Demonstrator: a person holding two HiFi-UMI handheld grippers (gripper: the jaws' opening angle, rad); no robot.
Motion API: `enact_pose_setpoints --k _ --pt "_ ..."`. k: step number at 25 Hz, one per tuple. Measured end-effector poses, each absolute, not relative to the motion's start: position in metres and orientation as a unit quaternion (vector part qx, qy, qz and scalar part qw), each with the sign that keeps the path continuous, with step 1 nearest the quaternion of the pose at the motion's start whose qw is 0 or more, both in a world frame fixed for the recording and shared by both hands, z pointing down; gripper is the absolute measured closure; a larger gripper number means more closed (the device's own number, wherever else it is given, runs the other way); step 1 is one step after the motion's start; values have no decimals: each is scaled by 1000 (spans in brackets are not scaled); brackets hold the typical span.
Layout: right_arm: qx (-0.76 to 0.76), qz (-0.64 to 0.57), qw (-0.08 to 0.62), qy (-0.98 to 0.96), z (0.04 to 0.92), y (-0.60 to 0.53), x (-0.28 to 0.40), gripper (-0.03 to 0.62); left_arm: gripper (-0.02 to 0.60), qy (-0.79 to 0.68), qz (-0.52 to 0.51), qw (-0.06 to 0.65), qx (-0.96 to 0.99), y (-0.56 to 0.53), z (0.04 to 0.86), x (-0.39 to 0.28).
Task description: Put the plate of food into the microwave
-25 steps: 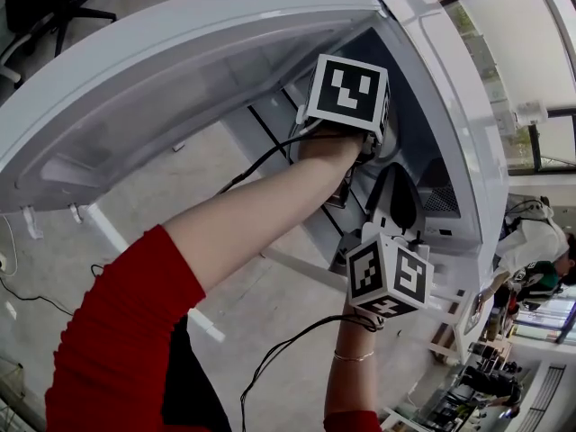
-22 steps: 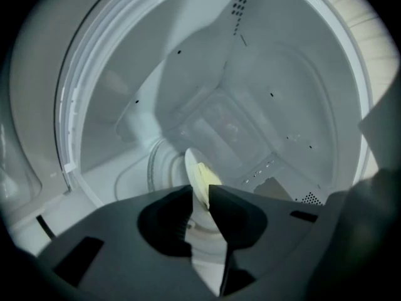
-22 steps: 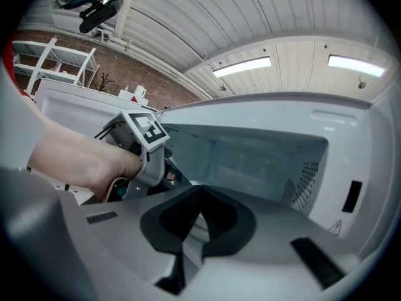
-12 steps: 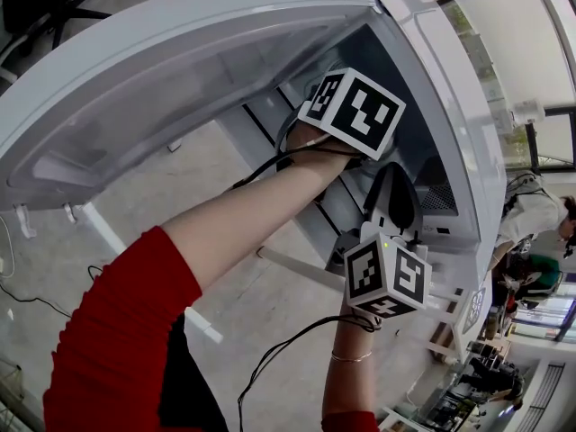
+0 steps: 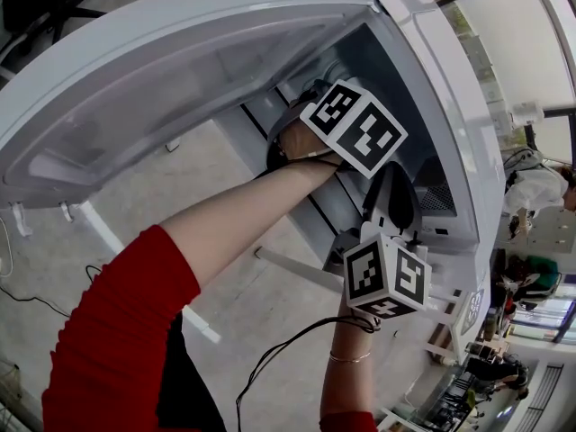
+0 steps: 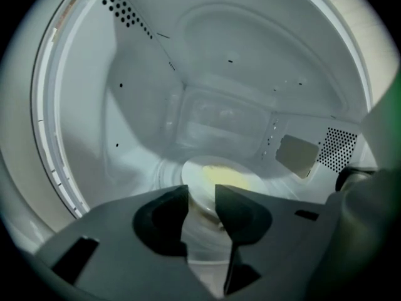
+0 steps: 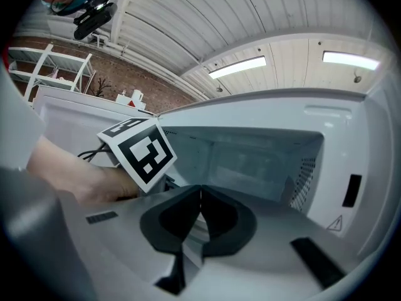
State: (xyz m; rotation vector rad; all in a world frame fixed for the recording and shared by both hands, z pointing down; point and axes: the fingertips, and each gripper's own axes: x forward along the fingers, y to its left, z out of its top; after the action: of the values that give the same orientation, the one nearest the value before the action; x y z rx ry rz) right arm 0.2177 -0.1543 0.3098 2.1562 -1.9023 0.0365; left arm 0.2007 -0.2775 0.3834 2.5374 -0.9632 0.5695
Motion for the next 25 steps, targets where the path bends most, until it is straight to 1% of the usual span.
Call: enact_pose_setpoints --k 6,8,10,12,20,25 --pt "743 15 130 -656 311 -154 217 579 444 -349 171 177 904 -283 372 193" --pt "743 16 130 -657 312 -152 218 579 478 -353 146 178 907 -285 362 186" --pt "742 18 130 -657 315 -150 217 579 540 -346 119 180 913 -283 353 178" --pt "741 21 131 -659 320 -147 215 579 571 -331 89 184 921 -277 350 171" --pt "742 35 114 -660 315 -143 211 579 572 -261 -18 192 946 -246 321 150" --pt "749 49 98 -653 319 -135 208 579 572 -230 -32 176 957 -224 306 144"
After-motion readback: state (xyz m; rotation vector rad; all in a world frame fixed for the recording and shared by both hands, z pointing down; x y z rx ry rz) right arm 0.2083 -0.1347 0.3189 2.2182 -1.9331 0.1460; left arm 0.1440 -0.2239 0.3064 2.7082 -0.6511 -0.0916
